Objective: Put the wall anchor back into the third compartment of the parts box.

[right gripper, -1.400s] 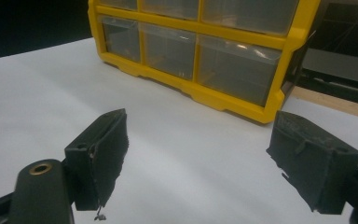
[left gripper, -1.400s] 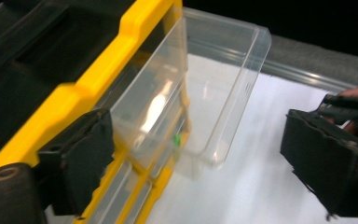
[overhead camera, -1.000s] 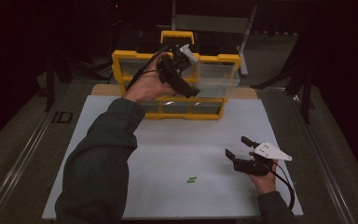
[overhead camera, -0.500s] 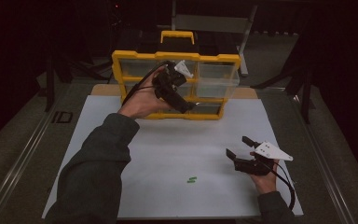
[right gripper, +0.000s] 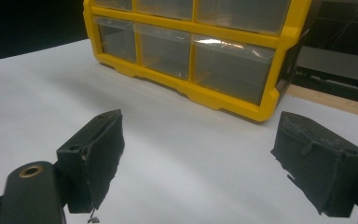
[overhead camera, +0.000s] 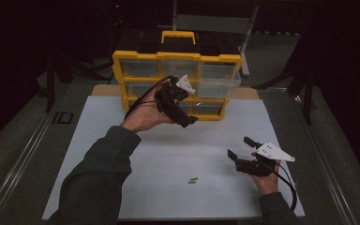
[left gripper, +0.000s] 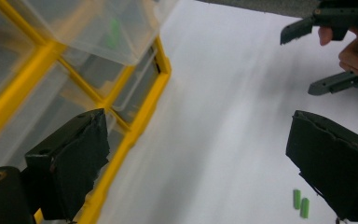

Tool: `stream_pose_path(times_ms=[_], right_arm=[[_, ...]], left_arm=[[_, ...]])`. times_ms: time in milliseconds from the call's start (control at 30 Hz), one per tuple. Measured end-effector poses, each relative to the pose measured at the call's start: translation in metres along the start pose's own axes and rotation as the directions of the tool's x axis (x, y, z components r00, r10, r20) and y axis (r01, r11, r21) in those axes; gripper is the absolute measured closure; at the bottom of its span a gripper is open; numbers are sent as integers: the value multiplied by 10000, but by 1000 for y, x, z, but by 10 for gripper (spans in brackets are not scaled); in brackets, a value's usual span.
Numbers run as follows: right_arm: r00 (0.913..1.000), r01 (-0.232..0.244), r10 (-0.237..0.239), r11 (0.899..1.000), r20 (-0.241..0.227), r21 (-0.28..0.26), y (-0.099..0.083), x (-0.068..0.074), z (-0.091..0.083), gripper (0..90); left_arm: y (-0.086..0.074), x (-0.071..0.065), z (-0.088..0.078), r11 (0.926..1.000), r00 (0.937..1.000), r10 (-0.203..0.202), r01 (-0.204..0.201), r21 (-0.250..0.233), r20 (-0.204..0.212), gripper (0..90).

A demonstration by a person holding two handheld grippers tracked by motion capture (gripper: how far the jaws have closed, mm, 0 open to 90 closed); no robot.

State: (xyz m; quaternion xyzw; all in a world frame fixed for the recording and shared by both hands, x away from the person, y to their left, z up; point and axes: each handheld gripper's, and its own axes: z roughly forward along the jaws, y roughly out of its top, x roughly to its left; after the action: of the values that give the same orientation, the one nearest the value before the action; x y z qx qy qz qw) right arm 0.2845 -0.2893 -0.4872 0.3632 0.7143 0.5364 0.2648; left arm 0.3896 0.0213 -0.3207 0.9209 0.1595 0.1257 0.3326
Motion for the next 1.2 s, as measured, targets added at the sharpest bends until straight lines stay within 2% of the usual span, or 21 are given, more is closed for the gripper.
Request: stream_pose_path(times_ms=[267,533,733,1000,1200], right_arm=[[10000,59,-59,10000,40,30,0,0,0,160],[10000,74,-74,10000,37,20,0,0,0,159],[10000,87,-87,10000,35,43,0,0,1,159],[9999,120,-120,9999,40,77,-1,0,1,158],[9999,127,-127,9999,63,53,-1,0,1,158]], left_arm=[[-14,-7,9,9999,10000,-26,25,161,84,64],[-29,-13,16,9996,9994,-279,278,78,191,64],[-40,-24,30,9993,9983,-311,300,211,498,64],[-51,-36,46,9992,9976,-227,204,357,647,64],[-58,-45,59,9987,9957,-309,273,430,870,65]])
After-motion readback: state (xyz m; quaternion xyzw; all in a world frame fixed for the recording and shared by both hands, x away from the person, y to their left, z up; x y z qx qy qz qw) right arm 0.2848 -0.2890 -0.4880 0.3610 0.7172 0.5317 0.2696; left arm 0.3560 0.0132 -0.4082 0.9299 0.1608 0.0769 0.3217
